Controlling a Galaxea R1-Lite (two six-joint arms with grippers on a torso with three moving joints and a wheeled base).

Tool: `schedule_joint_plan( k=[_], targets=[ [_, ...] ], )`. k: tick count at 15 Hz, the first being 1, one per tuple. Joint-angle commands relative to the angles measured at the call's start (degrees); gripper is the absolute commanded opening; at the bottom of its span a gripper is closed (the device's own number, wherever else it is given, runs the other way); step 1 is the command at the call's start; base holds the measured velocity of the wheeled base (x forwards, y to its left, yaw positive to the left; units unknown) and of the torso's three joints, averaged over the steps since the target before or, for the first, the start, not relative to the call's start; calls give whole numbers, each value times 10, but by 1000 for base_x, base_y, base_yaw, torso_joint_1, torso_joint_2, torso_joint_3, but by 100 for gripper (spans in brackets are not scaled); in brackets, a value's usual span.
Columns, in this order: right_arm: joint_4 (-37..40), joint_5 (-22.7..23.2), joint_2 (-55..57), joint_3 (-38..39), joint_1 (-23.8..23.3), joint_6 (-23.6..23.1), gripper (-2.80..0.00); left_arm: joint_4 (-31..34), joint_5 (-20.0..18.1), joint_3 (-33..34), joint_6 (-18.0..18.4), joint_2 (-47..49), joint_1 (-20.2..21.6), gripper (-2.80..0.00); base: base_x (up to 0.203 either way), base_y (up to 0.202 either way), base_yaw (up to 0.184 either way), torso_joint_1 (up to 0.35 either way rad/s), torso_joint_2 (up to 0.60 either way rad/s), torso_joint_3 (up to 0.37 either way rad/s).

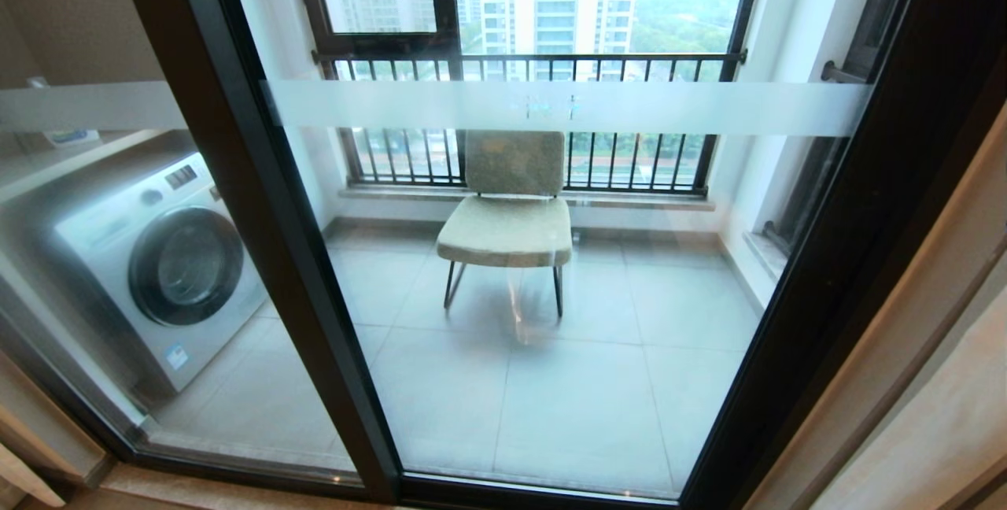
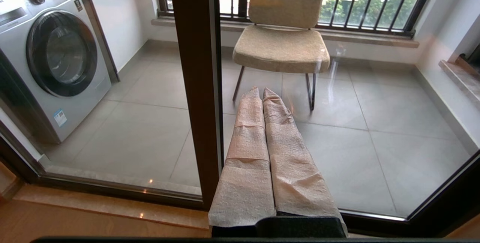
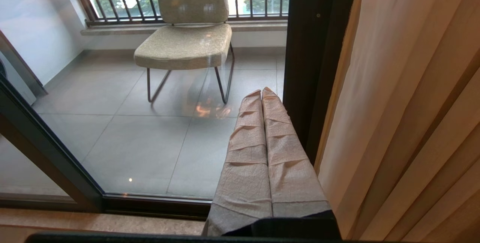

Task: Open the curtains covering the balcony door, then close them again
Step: Close the inner curtains on both sides

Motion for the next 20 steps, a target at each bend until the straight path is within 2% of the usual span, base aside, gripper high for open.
schedule_joint_plan(
  k=[1, 20],
  targets=[
    [0, 0, -1, 0, 0, 0, -280, 0, 0, 0, 0, 0, 0, -280, 0, 0, 0, 0, 0, 0],
    [0, 0, 0, 0, 0, -1, -280, 0, 0, 0, 0, 0, 0, -280, 0, 0, 0, 0, 0, 0]
  ],
)
